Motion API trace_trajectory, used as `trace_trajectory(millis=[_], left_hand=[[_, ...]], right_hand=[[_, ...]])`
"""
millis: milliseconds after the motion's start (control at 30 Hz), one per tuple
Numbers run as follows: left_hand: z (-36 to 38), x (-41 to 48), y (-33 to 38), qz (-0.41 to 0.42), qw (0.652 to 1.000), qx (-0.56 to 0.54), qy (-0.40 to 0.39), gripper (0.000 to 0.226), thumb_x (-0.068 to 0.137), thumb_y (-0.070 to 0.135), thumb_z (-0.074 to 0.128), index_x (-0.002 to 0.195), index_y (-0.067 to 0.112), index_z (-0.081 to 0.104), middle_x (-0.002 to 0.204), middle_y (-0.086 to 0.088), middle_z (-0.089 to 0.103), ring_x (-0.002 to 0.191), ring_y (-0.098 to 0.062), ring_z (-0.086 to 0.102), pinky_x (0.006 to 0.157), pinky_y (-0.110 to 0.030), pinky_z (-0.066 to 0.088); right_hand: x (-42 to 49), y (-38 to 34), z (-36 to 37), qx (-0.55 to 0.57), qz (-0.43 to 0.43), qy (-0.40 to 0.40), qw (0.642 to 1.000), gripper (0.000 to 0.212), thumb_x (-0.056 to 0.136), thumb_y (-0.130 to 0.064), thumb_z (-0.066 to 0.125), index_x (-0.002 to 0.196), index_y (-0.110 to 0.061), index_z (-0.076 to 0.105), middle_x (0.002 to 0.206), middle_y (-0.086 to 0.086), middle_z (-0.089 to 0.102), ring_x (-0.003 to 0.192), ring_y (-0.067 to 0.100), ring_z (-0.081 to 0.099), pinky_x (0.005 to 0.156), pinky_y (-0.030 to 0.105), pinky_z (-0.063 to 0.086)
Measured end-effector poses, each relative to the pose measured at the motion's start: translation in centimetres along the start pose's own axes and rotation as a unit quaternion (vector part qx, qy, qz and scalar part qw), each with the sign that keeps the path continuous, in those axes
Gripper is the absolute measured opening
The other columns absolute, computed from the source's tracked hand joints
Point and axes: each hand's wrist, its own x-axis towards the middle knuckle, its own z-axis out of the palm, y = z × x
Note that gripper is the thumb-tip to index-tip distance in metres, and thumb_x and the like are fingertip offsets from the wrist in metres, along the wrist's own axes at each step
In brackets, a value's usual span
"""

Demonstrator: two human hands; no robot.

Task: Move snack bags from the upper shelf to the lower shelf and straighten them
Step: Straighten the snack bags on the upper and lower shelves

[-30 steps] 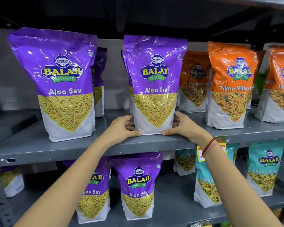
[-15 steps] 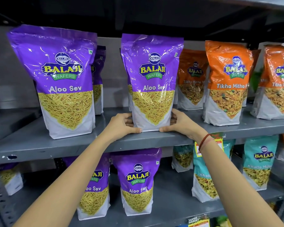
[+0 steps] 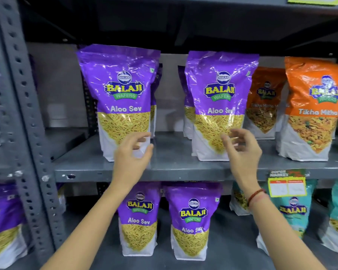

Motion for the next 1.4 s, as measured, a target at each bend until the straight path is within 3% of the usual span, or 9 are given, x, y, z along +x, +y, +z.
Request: trace_trajectory(millis=[133, 267, 333, 433, 800, 933, 1100, 1233, 1400], left_hand=[[-5.4, 1.5, -3.1, -0.085, 0.991, 0.029, 0.103, 0.063, 0.073, 0.013, 0.076, 0.128, 0.017, 0.046, 0.119, 0.000, 0.046, 0.102, -0.011, 0.054, 0.085, -0.032, 0.049], [-8.0, 3.2, -7.8, -0.201, 0.970, 0.112, -0.084, 0.118, 0.047, 0.041, 0.089, 0.142, 0.028, 0.020, 0.145, -0.010, 0.039, 0.129, -0.027, 0.045, 0.105, -0.049, 0.042], [-8.4, 3.8, -8.9, -0.220, 0.960, 0.087, -0.153, 0.119, 0.036, 0.054, 0.086, 0.135, 0.041, 0.022, 0.140, -0.001, 0.050, 0.125, -0.021, 0.051, 0.105, -0.048, 0.043], [-8.7, 4.8, -10.0, -0.254, 0.944, 0.057, -0.205, 0.120, 0.030, 0.063, 0.085, 0.133, 0.036, 0.031, 0.136, 0.004, 0.055, 0.122, -0.017, 0.055, 0.105, -0.044, 0.044], [-9.4, 5.5, -10.1, -0.263, 0.923, 0.000, -0.281, 0.117, 0.034, 0.052, 0.085, 0.135, 0.020, 0.035, 0.130, -0.003, 0.059, 0.113, -0.017, 0.060, 0.105, -0.043, 0.044], [-9.5, 5.5, -10.5, -0.251, 0.923, 0.000, -0.291, 0.119, 0.035, 0.057, 0.086, 0.137, 0.023, 0.034, 0.132, 0.000, 0.058, 0.113, -0.014, 0.061, 0.106, -0.042, 0.044], [-9.6, 4.5, -9.1, -0.229, 0.938, 0.075, -0.249, 0.105, 0.047, 0.047, 0.085, 0.136, 0.020, 0.035, 0.133, -0.003, 0.057, 0.117, -0.019, 0.058, 0.106, -0.041, 0.042], [-9.3, 0.0, -6.2, -0.090, 0.981, 0.167, -0.047, 0.072, 0.079, 0.022, 0.071, 0.139, 0.009, 0.034, 0.138, -0.010, 0.048, 0.125, -0.019, 0.047, 0.106, -0.023, 0.034], [-8.3, -9.6, -8.4, 0.044, 0.985, 0.149, 0.068, 0.029, 0.084, 0.011, 0.057, 0.112, 0.007, 0.056, 0.109, -0.003, 0.053, 0.107, -0.019, 0.050, 0.100, -0.027, 0.036]], right_hand=[[-2.7, -3.3, 7.2, 0.007, -0.018, -0.176, 0.984, 0.032, 0.078, -0.026, 0.074, 0.106, -0.018, 0.059, 0.092, 0.003, 0.062, 0.078, 0.005, 0.057, 0.062, 0.010, 0.045], [-3.9, -4.3, 14.1, 0.000, 0.073, -0.347, 0.935, 0.082, 0.083, -0.045, 0.068, 0.146, -0.013, 0.027, 0.138, 0.009, 0.048, 0.126, 0.020, 0.046, 0.105, 0.033, 0.040], [-3.7, -4.9, 16.2, 0.028, 0.091, -0.349, 0.932, 0.087, 0.081, -0.045, 0.069, 0.148, -0.018, 0.021, 0.149, 0.000, 0.040, 0.137, 0.016, 0.037, 0.114, 0.034, 0.031], [-3.1, -4.5, 17.8, 0.085, 0.153, -0.353, 0.919, 0.076, 0.071, -0.034, 0.082, 0.130, -0.028, 0.035, 0.127, -0.015, 0.056, 0.116, 0.004, 0.054, 0.104, 0.024, 0.041], [-3.1, -1.7, 16.9, -0.025, 0.201, -0.431, 0.880, 0.116, 0.034, -0.054, 0.091, 0.133, -0.021, 0.040, 0.136, -0.001, 0.056, 0.121, 0.018, 0.055, 0.105, 0.041, 0.046], [-3.1, -1.5, 16.5, -0.046, 0.186, -0.425, 0.885, 0.102, 0.048, -0.033, 0.093, 0.134, -0.018, 0.040, 0.137, -0.001, 0.053, 0.121, 0.018, 0.052, 0.105, 0.037, 0.044], [-3.5, -2.5, 16.1, -0.078, 0.159, -0.400, 0.899, 0.106, 0.046, -0.038, 0.093, 0.136, -0.016, 0.039, 0.135, 0.003, 0.056, 0.121, 0.020, 0.053, 0.106, 0.039, 0.044], [-6.6, -4.7, 13.8, -0.044, 0.013, -0.170, 0.984, 0.072, 0.069, -0.030, 0.083, 0.129, -0.010, 0.051, 0.123, 0.001, 0.054, 0.119, 0.023, 0.053, 0.101, 0.032, 0.044], [-14.8, -3.7, 10.3, -0.028, -0.065, -0.029, 0.997, 0.012, 0.082, -0.006, 0.072, 0.091, -0.003, 0.065, 0.092, 0.005, 0.060, 0.087, 0.019, 0.056, 0.080, 0.016, 0.042]])
